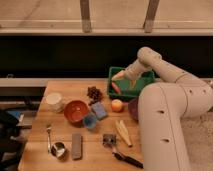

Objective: Wipe red bowl with eraser

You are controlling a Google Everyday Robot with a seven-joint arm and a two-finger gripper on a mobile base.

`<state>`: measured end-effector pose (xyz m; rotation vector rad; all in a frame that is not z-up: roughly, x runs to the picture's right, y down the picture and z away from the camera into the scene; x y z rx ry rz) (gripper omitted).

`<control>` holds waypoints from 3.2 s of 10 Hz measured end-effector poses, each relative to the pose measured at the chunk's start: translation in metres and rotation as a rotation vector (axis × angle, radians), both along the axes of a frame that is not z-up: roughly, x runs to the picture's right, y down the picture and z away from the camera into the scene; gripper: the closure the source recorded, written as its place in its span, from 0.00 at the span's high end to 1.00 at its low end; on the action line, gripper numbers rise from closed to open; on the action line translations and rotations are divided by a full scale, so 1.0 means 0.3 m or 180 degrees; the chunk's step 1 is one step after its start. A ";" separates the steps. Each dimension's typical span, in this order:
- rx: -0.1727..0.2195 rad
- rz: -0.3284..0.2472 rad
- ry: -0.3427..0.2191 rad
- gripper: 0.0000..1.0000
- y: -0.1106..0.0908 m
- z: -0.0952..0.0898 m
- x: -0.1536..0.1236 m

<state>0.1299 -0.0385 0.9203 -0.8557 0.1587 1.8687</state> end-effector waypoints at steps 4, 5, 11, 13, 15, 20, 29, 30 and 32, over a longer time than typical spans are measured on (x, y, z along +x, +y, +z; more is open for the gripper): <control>0.0000 0.0000 0.0000 0.80 0.000 0.000 0.000; 0.0000 0.0000 0.0000 0.80 0.000 0.000 0.000; 0.0002 -0.0001 0.0002 0.80 0.000 -0.001 0.000; 0.0024 -0.0072 0.0017 0.80 0.003 -0.014 -0.008; 0.0052 -0.0227 -0.0006 0.80 0.035 -0.057 -0.053; 0.0109 -0.0792 -0.0098 0.80 0.184 -0.244 -0.247; -0.0081 -0.1607 -0.0232 0.80 0.480 -0.402 -0.532; -0.0096 -0.1611 -0.0222 0.80 0.482 -0.403 -0.524; -0.0093 -0.1615 -0.0235 0.80 0.483 -0.403 -0.533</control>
